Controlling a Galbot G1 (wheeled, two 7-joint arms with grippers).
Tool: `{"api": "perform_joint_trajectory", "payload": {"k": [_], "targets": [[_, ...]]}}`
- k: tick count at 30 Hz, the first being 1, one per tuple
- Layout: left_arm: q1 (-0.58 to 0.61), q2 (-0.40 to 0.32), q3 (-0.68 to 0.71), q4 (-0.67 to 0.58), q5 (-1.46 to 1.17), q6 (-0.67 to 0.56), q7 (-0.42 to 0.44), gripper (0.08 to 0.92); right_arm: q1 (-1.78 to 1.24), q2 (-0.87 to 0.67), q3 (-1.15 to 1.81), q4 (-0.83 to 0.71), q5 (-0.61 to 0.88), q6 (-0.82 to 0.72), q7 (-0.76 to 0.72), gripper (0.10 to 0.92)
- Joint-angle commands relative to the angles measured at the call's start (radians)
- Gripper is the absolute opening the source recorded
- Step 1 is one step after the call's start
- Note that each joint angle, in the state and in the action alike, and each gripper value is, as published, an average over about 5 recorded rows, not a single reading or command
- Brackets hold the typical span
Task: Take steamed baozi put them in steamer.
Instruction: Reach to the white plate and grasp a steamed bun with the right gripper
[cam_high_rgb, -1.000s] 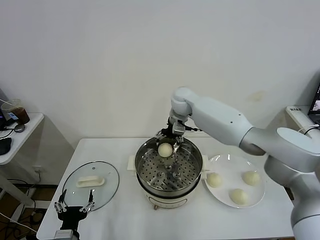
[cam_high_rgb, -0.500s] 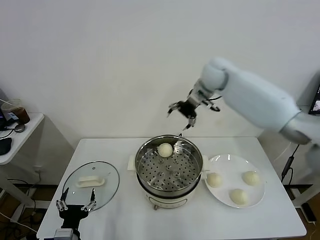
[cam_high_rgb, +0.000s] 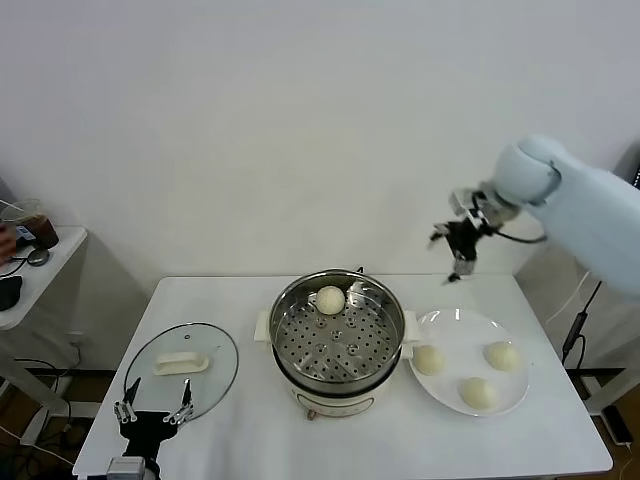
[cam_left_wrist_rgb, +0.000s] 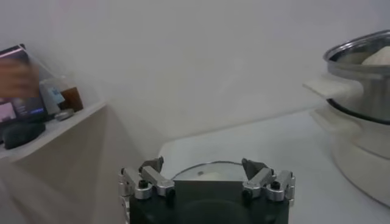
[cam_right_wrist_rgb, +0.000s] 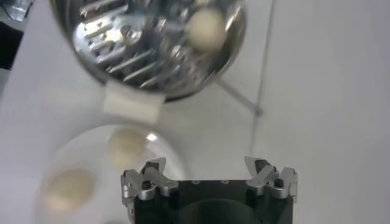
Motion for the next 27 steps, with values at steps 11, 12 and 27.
{"api": "perform_joint_trajectory", "payload": {"k": [11, 12, 27], "targets": [[0.009, -0.011, 0.006, 0.019, 0.005, 0.005, 0.002, 0.823, -0.419, 0.012, 0.154, 0.019, -0.207, -0.073, 0.002, 0.823], [0.008, -0.011, 0.005, 0.021, 0.006, 0.005, 0.002, 0.823, -0.425, 0.027, 0.16, 0.002, -0.205, -0.063, 0.008, 0.823], [0.002, -0.018, -0.001, 0.032, 0.019, 0.011, 0.006, 0.823, -0.455, 0.139, 0.217, -0.123, -0.262, 0.003, 0.011, 0.823]]}}
